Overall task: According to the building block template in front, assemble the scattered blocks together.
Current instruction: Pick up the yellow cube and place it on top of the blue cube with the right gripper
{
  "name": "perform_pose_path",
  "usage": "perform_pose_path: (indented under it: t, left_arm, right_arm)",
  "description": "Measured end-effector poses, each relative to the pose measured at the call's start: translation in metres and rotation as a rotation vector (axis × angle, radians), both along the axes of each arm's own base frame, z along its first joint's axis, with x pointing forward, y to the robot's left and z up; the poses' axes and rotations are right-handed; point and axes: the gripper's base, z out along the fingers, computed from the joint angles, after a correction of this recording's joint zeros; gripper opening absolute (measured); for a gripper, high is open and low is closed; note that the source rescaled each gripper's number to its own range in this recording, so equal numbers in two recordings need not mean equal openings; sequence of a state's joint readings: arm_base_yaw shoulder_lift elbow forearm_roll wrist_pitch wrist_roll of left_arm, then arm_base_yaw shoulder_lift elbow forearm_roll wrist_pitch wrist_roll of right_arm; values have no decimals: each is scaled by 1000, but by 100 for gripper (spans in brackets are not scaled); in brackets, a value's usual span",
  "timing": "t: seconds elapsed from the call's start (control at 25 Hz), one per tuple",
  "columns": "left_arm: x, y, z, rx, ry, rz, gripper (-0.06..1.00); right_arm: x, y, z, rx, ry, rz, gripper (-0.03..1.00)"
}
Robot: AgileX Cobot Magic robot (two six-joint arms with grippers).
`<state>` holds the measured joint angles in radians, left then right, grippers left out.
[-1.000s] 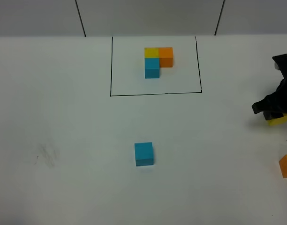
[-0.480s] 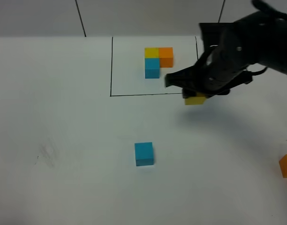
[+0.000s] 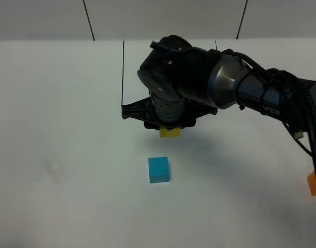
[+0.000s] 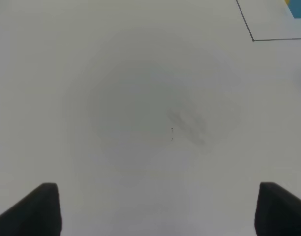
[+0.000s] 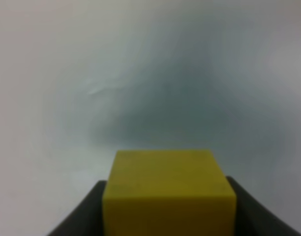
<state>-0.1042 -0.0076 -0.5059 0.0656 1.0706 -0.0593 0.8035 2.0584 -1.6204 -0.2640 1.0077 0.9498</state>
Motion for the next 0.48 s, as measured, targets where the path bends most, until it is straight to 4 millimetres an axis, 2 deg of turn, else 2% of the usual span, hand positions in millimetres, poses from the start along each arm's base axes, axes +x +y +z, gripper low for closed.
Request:
perform_pose_path:
  t: [0.48]
  left_arm:
    - [0,0,0,0,0,0,68]
  right_arm:
    - [-11,25,-18,48,17,76,21]
